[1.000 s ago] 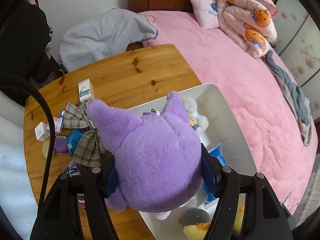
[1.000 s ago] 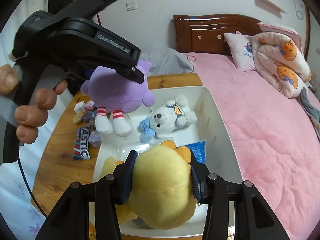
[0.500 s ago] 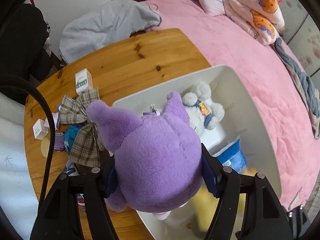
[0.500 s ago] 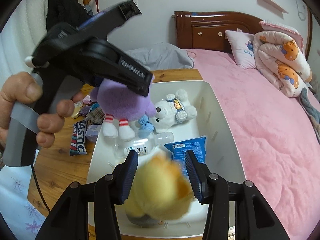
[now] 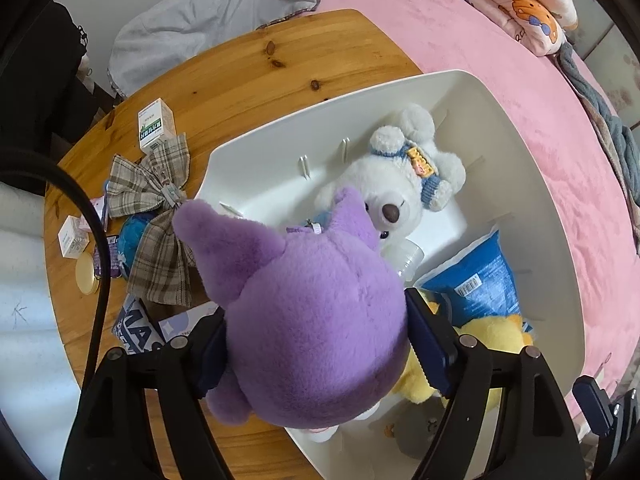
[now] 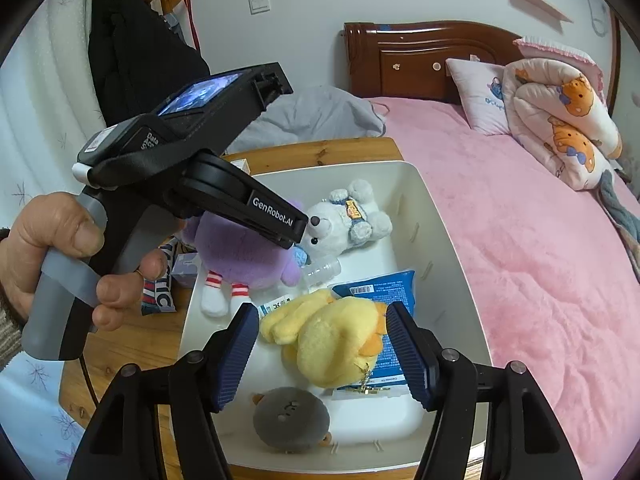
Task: Organize objects
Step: 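Open the left tool to drop the purple plush while the right tool releases the yellow plush, then withdraw both tools from the tray back over the table items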
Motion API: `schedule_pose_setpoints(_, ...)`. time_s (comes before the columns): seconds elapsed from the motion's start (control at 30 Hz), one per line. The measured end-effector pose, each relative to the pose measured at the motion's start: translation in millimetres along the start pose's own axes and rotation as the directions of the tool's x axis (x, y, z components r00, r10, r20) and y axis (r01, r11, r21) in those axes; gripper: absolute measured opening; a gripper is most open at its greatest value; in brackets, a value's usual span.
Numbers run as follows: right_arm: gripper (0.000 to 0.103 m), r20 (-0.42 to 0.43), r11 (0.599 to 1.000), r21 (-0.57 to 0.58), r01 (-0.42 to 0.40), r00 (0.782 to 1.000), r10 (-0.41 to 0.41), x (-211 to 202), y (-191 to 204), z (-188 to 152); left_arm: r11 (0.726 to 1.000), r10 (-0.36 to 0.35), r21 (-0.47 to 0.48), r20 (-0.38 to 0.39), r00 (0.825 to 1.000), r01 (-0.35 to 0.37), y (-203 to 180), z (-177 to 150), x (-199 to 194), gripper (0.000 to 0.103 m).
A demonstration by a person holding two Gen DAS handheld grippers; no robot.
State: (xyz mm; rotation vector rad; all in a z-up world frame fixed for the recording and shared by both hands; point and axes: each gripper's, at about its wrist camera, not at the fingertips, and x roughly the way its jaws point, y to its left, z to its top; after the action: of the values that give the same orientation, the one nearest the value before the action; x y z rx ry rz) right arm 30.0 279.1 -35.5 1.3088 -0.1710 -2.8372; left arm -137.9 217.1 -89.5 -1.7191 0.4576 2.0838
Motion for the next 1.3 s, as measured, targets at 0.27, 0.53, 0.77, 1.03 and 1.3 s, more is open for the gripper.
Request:
schedule_pose_setpoints(0.27, 0.067, 0.001, 1.000, -0.013, 0.002, 1.000, -0.002, -1.5, 5.9, 0.2, 1.000, -0.008, 0.001, 0.022, 1.000, 0.008, 4.1, -5.0, -11.6, 0.081)
schedule_pose_setpoints(0.53, 0.067, 0.007, 1.000, -0.028, 0.003, 1.000, -0.003, -6.8, 14.3, -1.1, 0.998, -0.047, -0.030, 0.055, 0.997, 0.048, 15.1, -7.3, -31.5, 0.083)
schedule_pose_setpoints(0.77, 0.067, 0.010, 0.999, -0.034, 0.004, 1.000, -0.004, -9.8, 18.5, -1.2, 0.997, -0.062, -0.038, 0.087, 0.994, 0.065, 21.9, -12.8, -48.3, 0.083)
schedule_pose_setpoints(1.03, 0.067, 0.012, 0.998, -0.063, 0.008, 1.000, -0.007, -16.8, 30.2, -2.9, 0.995, -0.085, -0.044, 0.127, 0.988, 0.091, 28.7, -25.6, -69.1, 0.083)
schedule_pose_setpoints(1.3, 0.067, 0.004, 0.995, -0.096, 0.004, 1.000, -0.003, -18.1, 47.2, -3.6, 0.992, -0.103, -0.052, 0.176, 0.979, 0.114, 47.2, -40.9, -92.9, 0.083)
